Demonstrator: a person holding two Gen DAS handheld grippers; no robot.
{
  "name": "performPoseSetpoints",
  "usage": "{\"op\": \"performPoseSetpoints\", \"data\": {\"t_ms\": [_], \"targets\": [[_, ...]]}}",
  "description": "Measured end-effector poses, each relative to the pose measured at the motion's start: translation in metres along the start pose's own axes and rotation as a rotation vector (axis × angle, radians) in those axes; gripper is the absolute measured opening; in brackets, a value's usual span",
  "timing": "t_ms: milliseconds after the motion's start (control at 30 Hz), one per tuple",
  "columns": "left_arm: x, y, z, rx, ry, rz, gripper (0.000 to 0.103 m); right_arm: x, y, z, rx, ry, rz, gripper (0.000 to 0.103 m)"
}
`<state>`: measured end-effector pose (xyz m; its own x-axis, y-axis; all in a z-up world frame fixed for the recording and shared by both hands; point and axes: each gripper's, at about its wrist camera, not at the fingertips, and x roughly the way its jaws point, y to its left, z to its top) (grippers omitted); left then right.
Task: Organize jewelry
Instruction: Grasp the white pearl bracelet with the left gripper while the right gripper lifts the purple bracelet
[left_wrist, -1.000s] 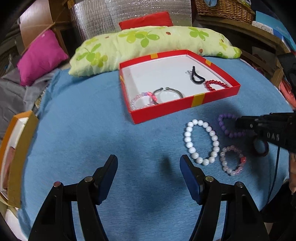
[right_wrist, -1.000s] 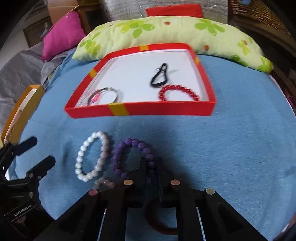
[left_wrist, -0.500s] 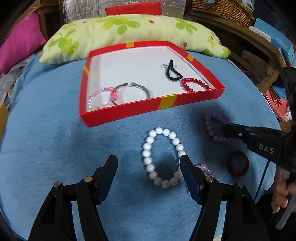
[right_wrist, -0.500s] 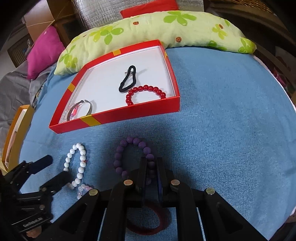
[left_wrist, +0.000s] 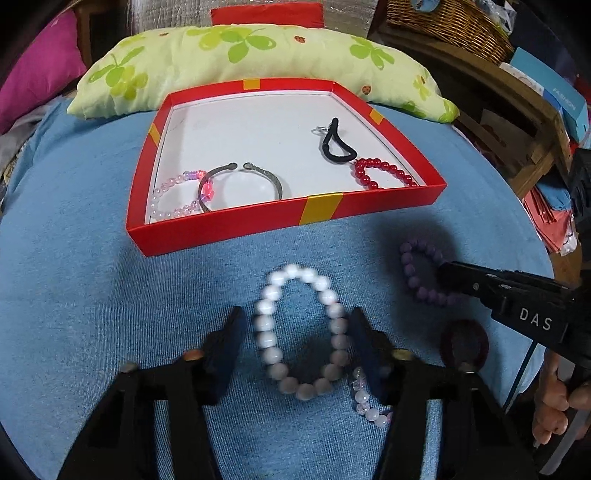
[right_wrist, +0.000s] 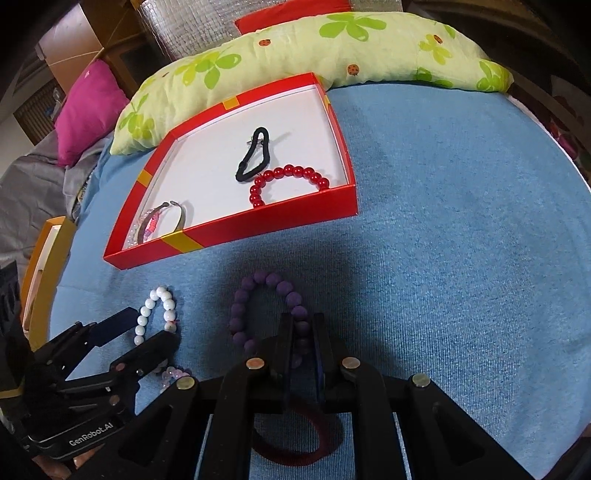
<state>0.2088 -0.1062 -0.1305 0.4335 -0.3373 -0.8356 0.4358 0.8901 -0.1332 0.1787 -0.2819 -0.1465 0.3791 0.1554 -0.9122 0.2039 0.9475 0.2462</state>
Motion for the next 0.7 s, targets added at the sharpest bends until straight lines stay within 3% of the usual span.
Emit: {"op": "performPoseSetpoints", "data": {"t_ms": [100, 133, 300, 700], "targets": [[0.000, 0.000, -0.001, 0.013, -0.007, 0.006, 0.030, 0.002, 0.004, 0.000, -0.021, -0.011, -0.016, 0.014], [0.000, 0.000, -0.001, 0.015, -0.009, 0.008, 0.020, 0.002, 0.005, 0.000, -0.029, -0.015, -0.021, 0.013], [-0.004, 0.004, -0.003, 0.010, -0.018, 0.005, 0.020, 0.002, 0.015, -0.003, -0.087, -0.043, -0.056, 0.011], [-0.033, 0.018, -0.009, -0.001, -0.068, 0.002, 0.020, -0.024, 0.027, -0.003, -0.104, -0.135, 0.069, 0.011]]}}
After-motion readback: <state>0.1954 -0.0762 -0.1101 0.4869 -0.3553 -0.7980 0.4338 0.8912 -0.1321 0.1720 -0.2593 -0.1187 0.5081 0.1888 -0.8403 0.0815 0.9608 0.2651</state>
